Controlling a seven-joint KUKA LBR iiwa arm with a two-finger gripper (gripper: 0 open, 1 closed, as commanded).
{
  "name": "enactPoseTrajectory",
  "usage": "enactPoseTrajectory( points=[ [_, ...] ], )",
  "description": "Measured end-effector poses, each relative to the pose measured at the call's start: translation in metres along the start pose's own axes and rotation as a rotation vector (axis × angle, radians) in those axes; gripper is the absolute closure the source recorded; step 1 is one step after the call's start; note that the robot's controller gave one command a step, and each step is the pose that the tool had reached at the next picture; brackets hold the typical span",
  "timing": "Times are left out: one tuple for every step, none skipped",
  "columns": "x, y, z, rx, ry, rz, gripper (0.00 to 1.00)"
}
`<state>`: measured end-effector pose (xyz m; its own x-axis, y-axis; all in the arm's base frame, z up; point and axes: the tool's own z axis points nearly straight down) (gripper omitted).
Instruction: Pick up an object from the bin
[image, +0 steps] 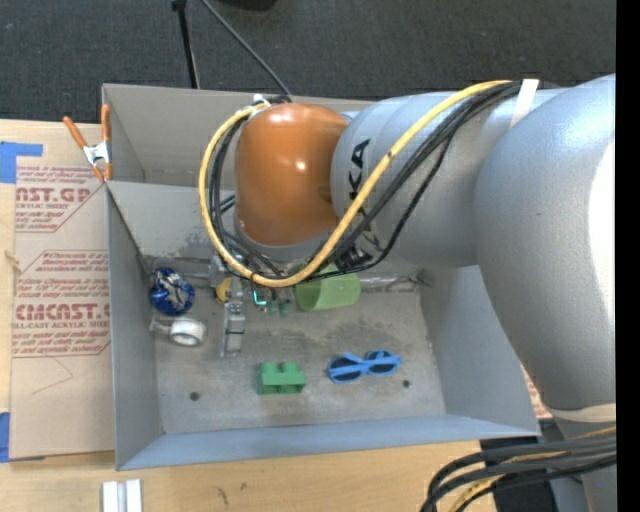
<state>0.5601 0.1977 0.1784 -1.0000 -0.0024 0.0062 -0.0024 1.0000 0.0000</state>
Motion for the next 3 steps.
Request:
enactPoseTrajectory(
  points=[
    [0.032,-0.051,0.085,0.002,0.003,-0.099,0.0],
    [0.025,-0.097,0.11,0.002,-0.004,-0.272,0.0],
    [0.025,-0.095,0.109,-0.001,-0.005,-0.273,1.0]
  ],
)
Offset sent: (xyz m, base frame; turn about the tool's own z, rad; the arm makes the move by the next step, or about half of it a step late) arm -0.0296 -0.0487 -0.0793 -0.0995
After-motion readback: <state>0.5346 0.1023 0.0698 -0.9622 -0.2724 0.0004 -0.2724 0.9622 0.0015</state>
